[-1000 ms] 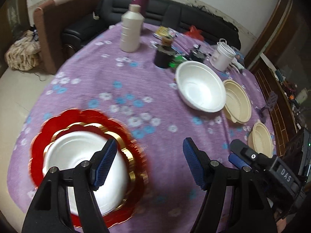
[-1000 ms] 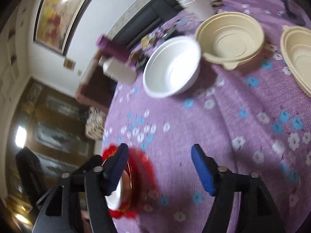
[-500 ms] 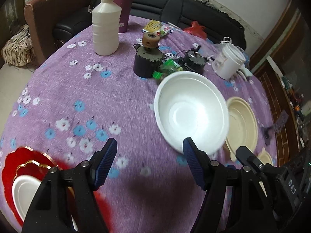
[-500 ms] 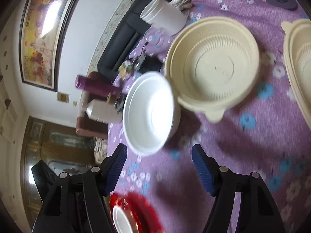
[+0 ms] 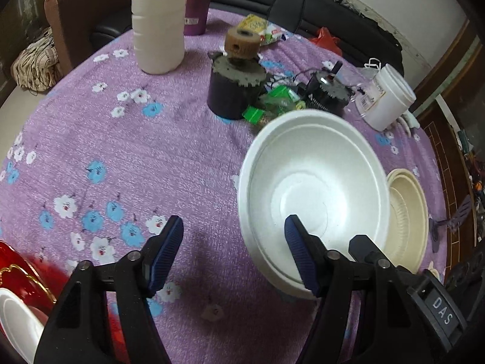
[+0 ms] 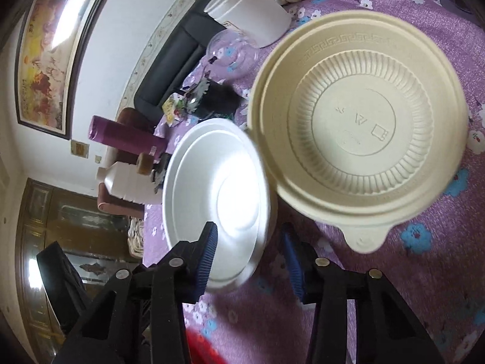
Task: Organize plates and bowls
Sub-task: 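Move both grippers to the second white foam bowl and close on its rim, then lift the second white foam bowl with both grippers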
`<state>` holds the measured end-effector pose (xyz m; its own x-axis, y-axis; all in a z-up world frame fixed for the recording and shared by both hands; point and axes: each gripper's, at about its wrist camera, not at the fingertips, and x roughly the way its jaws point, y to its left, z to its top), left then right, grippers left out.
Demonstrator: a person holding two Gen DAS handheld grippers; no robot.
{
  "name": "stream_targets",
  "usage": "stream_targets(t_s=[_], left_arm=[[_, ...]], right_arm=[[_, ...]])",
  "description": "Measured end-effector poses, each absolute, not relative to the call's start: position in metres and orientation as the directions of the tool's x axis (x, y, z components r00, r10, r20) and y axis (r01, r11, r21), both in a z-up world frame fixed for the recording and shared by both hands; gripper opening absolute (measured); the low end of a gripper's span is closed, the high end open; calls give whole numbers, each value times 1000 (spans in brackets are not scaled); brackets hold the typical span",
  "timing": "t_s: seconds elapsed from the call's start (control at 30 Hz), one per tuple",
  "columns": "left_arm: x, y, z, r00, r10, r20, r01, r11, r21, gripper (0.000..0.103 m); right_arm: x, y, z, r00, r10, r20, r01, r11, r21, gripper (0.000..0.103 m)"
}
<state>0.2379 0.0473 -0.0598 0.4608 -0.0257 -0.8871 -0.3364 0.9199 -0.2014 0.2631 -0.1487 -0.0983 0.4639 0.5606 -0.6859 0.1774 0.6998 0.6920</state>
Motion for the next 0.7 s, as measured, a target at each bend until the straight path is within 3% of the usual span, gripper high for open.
stream_targets(t_s=[0.03, 0.07, 0.1, 0.7], left_arm=[[239, 44, -63, 448, -20, -894, -328, 926, -186, 46], [240, 41, -65, 434, -13, -901, -313, 935, -164, 21], [239, 38, -67, 428, -22, -904, -293, 942, -161, 15], [142, 0, -41, 632, -40, -774, -191, 960, -205, 14]], right_arm=[[265, -147, -101, 456, 554, -697, 178, 710, 681, 24], [264, -147, -102, 451, 543, -709, 179, 723, 667, 12], [263, -148, -103, 453, 540, -710, 176, 726, 665, 7], [150, -178, -73, 626, 454, -635, 26, 801, 598, 6]])
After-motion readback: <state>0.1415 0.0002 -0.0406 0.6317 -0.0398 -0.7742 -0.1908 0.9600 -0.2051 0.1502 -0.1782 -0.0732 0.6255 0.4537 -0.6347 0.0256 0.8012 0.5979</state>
